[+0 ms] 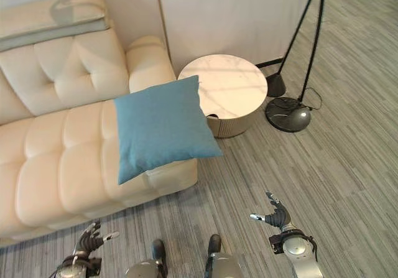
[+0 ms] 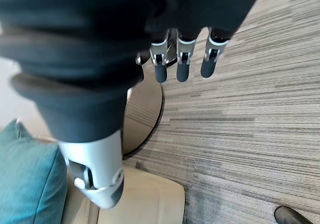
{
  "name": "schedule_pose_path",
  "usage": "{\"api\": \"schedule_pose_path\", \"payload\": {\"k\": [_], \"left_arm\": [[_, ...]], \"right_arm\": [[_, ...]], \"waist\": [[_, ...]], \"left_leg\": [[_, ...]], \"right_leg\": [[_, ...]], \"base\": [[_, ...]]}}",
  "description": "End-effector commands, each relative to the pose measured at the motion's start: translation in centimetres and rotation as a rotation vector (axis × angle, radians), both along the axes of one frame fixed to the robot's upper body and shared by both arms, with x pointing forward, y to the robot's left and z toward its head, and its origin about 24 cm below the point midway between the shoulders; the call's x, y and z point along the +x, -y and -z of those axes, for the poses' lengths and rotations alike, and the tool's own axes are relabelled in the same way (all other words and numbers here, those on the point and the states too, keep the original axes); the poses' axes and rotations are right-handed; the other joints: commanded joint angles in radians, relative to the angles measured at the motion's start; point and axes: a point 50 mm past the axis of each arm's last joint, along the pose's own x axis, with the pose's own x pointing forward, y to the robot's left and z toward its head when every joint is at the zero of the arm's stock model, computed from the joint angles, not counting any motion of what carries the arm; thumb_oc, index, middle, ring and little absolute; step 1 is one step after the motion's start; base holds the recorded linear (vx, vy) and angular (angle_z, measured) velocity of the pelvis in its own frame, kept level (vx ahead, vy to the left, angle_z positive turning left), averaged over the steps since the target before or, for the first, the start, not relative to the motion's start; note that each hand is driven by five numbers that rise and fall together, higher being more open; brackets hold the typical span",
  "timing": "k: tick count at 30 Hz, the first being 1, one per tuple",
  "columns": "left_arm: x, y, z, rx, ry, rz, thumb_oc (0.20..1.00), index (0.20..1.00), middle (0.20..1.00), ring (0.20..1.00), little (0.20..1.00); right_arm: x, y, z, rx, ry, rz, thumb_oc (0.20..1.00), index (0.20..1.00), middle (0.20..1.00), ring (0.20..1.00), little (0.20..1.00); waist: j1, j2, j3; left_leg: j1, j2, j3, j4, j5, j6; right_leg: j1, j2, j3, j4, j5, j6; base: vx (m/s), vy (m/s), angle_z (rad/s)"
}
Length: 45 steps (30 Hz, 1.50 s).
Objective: Pick up all the scattered cushions and arrange them neatly on the sofa.
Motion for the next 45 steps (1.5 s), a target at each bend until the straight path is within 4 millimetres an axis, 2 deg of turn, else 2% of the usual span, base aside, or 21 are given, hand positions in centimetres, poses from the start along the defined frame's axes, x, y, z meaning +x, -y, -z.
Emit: {"api": "schedule_pose_path", "payload": {"k": [1,4,6,8,11,15,16,18,19,22,25,27,32,36,39,40,41,42,43,44,45], "left_arm": [[-0.5,-1.4,-0.7,0.074,0.008,0.031,1.0,1.0,1.0,1.0,1.0],[-0.7,-1.6,-0.7,0.078,0.005,0.037,1.0,1.0,1.0,1.0,1.0],[-0.6,-1.8,-0.9,0.083,0.006,0.044,1.0,1.0,1.0,1.0,1.0],[0.1,-2.3,-1.5,0.108,0.025,0.049,1.0,1.0,1.0,1.0,1.0],[0.4,-2.6,-1.9,0.123,0.043,0.04,1.0,1.0,1.0,1.0,1.0],[0.4,-2.5,-1.8,0.116,0.045,0.032,1.0,1.0,1.0,1.0,1.0],[0.4,-2.4,-1.7,0.107,0.047,0.027,1.0,1.0,1.0,1.0,1.0],[0.6,-2.3,-1.8,0.107,0.056,0.035,1.0,1.0,1.0,1.0,1.0],[0.6,-2.4,-1.9,0.107,0.06,0.025,1.0,1.0,1.0,1.0,1.0],[1.1,-2.4,-2.3,0.103,0.09,0.019,1.0,1.0,1.0,1.0,1.0],[1.4,-2.5,-2.8,0.09,0.121,0.015,1.0,1.0,1.0,1.0,1.0],[1.5,-2.8,-3.1,0.093,0.133,0.002,1.0,1.0,1.0,1.0,1.0],[2.1,-3.0,-3.4,0.07,0.16,-0.03,1.0,1.0,1.0,1.0,1.0],[2.9,-3.2,-3.0,0.034,0.149,-0.088,1.0,1.0,1.0,1.0,1.0],[4.6,-2.8,-3.8,0.047,0.179,-0.045,1.0,1.0,1.0,1.0,1.0],[5.7,-2.5,-4.3,0.056,0.2,-0.019,1.0,1.0,1.0,1.0,1.0],[8.4,-1.8,-5.9,0.071,0.258,0.027,1.0,1.0,1.0,1.0,1.0],[8.5,-1.8,-5.9,0.071,0.259,0.026,1.0,1.0,1.0,1.0,1.0],[9.6,-1.6,-6.5,0.075,0.279,0.037,1.0,1.0,1.0,1.0,1.0],[12.4,-1.3,-8.5,0.103,0.332,0.054,1.0,1.0,1.0,1.0,1.0],[12.4,-1.4,-8.5,0.103,0.333,0.054,1.0,1.0,1.0,1.0,1.0]], "right_arm": [[-0.5,0.3,-0.7,-0.024,0.023,-0.036,1.0,1.0,1.0,1.0,1.0],[-0.3,-0.2,-0.8,-0.014,0.028,-0.055,1.0,1.0,1.0,1.0,1.0],[-0.2,-0.6,-0.8,0.003,0.033,-0.066,1.0,1.0,1.0,1.0,1.0],[0.4,-1.4,-1.1,0.013,0.054,-0.09,1.0,1.0,1.0,1.0,1.0],[0.7,-1.8,-1.4,0.026,0.08,-0.097,1.0,1.0,1.0,1.0,1.0],[1.0,-1.7,-1.6,0.026,0.083,-0.094,1.0,1.0,1.0,1.0,1.0],[1.0,-1.2,-1.7,0.018,0.087,-0.08,1.0,1.0,1.0,1.0,1.0],[0.7,-0.6,-1.7,0.016,0.089,-0.053,1.0,1.0,1.0,1.0,1.0],[0.5,-0.2,-1.9,0.009,0.095,-0.033,1.0,1.0,1.0,1.0,1.0],[0.6,0.6,-2.6,-0.014,0.125,-0.006,1.0,1.0,1.0,1.0,1.0],[1.2,1.7,-4.4,-0.047,0.199,0.013,1.0,1.0,1.0,1.0,1.0],[2.1,2.5,-6.6,-0.08,0.284,0.014,1.0,1.0,1.0,1.0,1.0],[4.0,2.2,-9.3,-0.072,0.394,-0.022,1.0,1.0,1.0,1.0,1.0],[6.8,-0.4,-10.6,0.0,0.429,-0.131,1.0,1.0,1.0,1.0,1.0],[8.5,-2.1,-11.1,0.043,0.442,-0.19,1.0,1.0,1.0,1.0,1.0],[9.4,-3.0,-11.3,0.068,0.444,-0.211,1.0,1.0,1.0,1.0,1.0],[11.6,-4.9,-12.2,0.103,0.465,-0.252,1.0,1.0,1.0,1.0,1.0],[11.6,-4.9,-12.2,0.103,0.466,-0.252,1.0,1.0,1.0,1.0,1.0],[12.6,-5.8,-12.7,0.117,0.471,-0.265,1.0,1.0,1.0,1.0,1.0],[15.0,-7.5,-14.1,0.115,0.482,-0.293,1.0,1.0,1.0,1.0,1.0],[15.1,-7.5,-14.1,0.116,0.483,-0.293,1.0,1.0,1.0,1.0,1.0]], "waist": [[-0.014,0.024,-0.029],[-0.001,0.012,-0.031],[0.008,0.004,-0.032],[0.005,-0.001,-0.019],[-0.01,0.006,0.003],[-0.031,0.005,0.016],[-0.052,-0.002,0.021],[-0.064,-0.01,0.017],[-0.066,-0.019,0.021],[-0.067,-0.022,0.011],[-0.072,-0.019,-0.013],[-0.072,-0.01,-0.03],[-0.065,0.001,-0.04],[-0.046,0.008,-0.039],[-0.038,0.012,-0.028],[-0.034,0.017,-0.015],[-0.027,0.025,0.017],[-0.028,0.023,0.014],[-0.024,0.031,0.023],[-0.018,0.038,0.037],[-0.018,0.038,0.038]], "left_leg": [[-0.043,0.008,-0.009,0.022,0.082,-0.001],[-0.054,-0.014,-0.031,0.063,0.054,0.012],[-0.039,-0.035,-0.033,0.079,0.015,0.04],[0.014,-0.077,-0.025,0.073,-0.029,0.09],[0.066,-0.097,-0.034,0.056,-0.052,0.115],[0.121,-0.118,-0.047,0.036,-0.074,0.112],[0.153,-0.139,-0.072,0.035,-0.099,0.108],[0.168,-0.153,-0.104,0.045,-0.122,0.099],[0.167,-0.155,-0.099,0.047,-0.121,0.096],[0.157,-0.146,-0.114,0.061,-0.117,0.08],[0.162,-0.137,-0.118,0.063,-0.12,0.066],[0.177,-0.126,-0.116,0.045,-0.116,0.056],[0.188,-0.121,-0.112,0.017,-0.109,0.05],[0.178,-0.124,-0.109,-0.01,-0.099,0.052],[0.157,-0.128,-0.109,-0.013,-0.094,0.054],[0.135,-0.131,-0.107,-0.012,-0.09,0.055],[0.076,-0.136,-0.105,-0.003,-0.079,0.056],[0.072,-0.137,-0.104,-0.004,-0.076,0.057],[0.047,-0.138,-0.101,0.0,-0.073,0.056],[0.002,-0.138,-0.094,0.004,-0.059,0.055],[0.001,-0.138,-0.094,0.005,-0.059,0.055]], "right_leg": [[0.151,-0.007,-0.028,-0.058,-0.059,0.104],[0.156,-0.031,-0.005,-0.033,-0.071,0.11],[0.142,-0.056,0.018,0.034,-0.074,0.118],[0.059,-0.089,0.057,0.234,-0.008,0.128],[-0.045,-0.061,0.1,0.378,0.022,0.12],[-0.096,-0.026,0.085,0.274,0.007,0.118],[-0.129,0.006,0.113,0.162,0.033,0.136],[-0.11,0.016,0.142,0.043,0.049,0.15],[-0.115,0.015,0.152,0.042,0.077,0.153],[-0.11,0.019,0.146,0.047,0.086,0.145],[-0.077,0.017,0.121,0.003,0.085,0.131],[-0.05,0.022,0.108,-0.022,0.081,0.127],[-0.025,0.028,0.1,-0.061,0.081,0.122],[-0.036,0.031,0.109,-0.083,0.092,0.123],[-0.06,0.029,0.118,-0.082,0.102,0.124],[-0.086,0.027,0.123,-0.078,0.111,0.126],[-0.143,0.022,0.136,-0.068,0.129,0.127],[-0.147,0.021,0.137,-0.069,0.131,0.127],[-0.174,0.019,0.143,-0.064,0.137,0.127],[-0.22,0.014,0.147,-0.056,0.15,0.126],[-0.221,0.014,0.147,-0.056,0.15,0.126]], "base": [[0.24,0.217,-0.37],[0.28,0.212,-0.66],[0.21,0.233,-0.45],[0.23,0.319,-0.37],[0.17,0.167,-0.09],[0.23,0.019,0.03],[0.29,-0.056,0.15],[0.3,-0.114,0.4],[0.18,-0.161,0.62],[0.13,-0.167,0.72],[0.16,-0.145,0.24],[0.14,-0.095,0.25],[0.04,-0.034,0.03],[-0.02,-0.001,-0.03],[-0.09,0.003,-0.05],[-0.25,0.031,-0.07],[-0.26,0.03,-0.07],[-0.24,0.035,-0.09],[-0.16,0.029,-0.11],[-0.15,0.03,-0.06],[-0.16,0.006,-0.05]]}}
